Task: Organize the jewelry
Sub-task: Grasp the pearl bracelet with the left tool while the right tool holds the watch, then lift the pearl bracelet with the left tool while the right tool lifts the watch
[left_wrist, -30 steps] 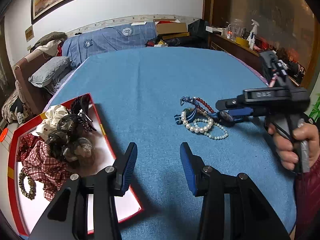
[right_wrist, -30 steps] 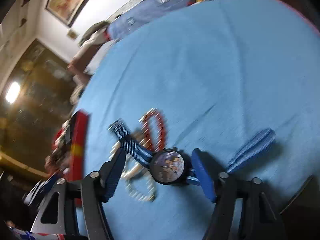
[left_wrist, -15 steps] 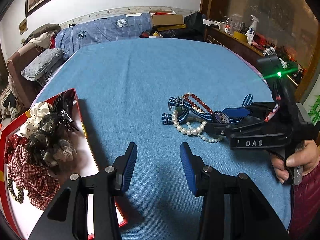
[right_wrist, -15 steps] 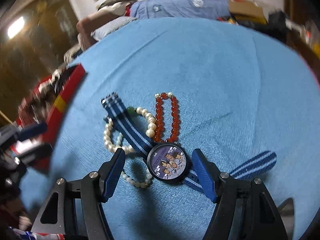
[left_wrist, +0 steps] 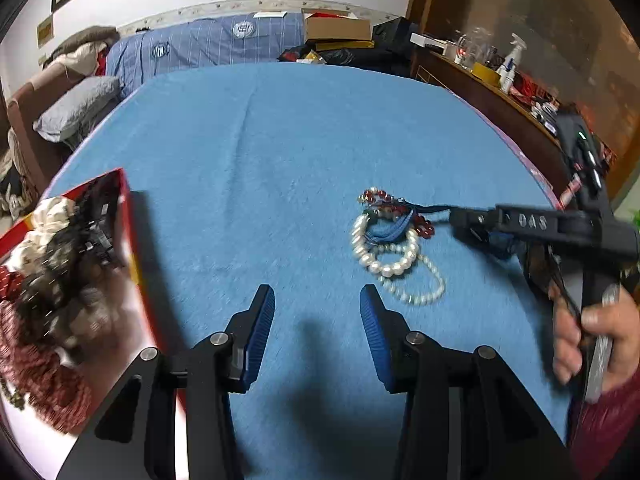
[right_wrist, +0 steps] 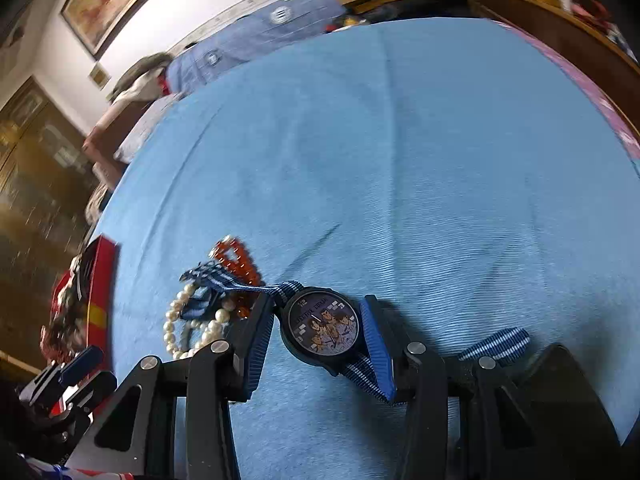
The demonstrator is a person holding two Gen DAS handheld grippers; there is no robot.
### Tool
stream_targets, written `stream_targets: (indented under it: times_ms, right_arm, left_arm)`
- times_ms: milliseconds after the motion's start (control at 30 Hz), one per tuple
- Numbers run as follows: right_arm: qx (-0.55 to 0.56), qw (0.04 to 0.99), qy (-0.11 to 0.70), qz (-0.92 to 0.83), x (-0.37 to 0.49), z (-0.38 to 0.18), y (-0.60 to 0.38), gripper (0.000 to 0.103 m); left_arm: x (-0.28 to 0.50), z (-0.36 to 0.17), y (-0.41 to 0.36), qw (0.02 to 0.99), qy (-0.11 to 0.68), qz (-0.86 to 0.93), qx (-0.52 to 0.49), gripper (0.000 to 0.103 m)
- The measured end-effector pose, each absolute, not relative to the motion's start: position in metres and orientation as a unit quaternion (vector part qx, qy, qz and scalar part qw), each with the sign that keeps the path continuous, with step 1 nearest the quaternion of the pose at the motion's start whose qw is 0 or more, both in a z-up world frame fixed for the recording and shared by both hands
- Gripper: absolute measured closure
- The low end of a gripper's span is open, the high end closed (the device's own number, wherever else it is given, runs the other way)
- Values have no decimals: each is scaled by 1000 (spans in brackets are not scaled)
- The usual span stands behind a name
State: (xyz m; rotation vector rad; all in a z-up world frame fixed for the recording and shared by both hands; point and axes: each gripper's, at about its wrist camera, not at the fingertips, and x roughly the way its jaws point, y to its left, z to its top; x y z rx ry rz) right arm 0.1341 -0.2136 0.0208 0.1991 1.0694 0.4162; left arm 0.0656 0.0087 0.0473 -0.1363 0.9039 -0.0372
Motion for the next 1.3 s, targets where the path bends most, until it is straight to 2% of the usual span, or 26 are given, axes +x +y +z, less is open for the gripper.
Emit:
stream_targets:
  times_ms: [167,400,500,567,700,833,1033,1300]
  right_arm:
    - [97,834,505,198,134,23,-215,54]
    - [86,837,503,198,133,21,-201,54]
    - [85,836,504,198,136,20,-198,54]
    - [80,837,503,198,135,20,-197,54]
    - [72,842,498,197,133,20,-190,54]
    - [86,847,483,206,129,27,-193,55]
    - [148,842,439,276,113,51,-194,55]
    - [164,848,405,300,101,67,-193,54]
  left_arm:
    - [109,35,3,877,469,-30,-98,61]
    - [151,18,-13,863,498,-28,-82,86]
    - [156,15,-31,873,486,-20,-26,86]
    - [152,13,-39,884,467,2,12,93]
    - [128,15,-38,900,435,17,18,95]
    - [98,40,-25,925,378,15,-5,95]
    - [80,68,-1,951,306,27,-30,95]
    - [72,77,2,957,288,33,-26,94]
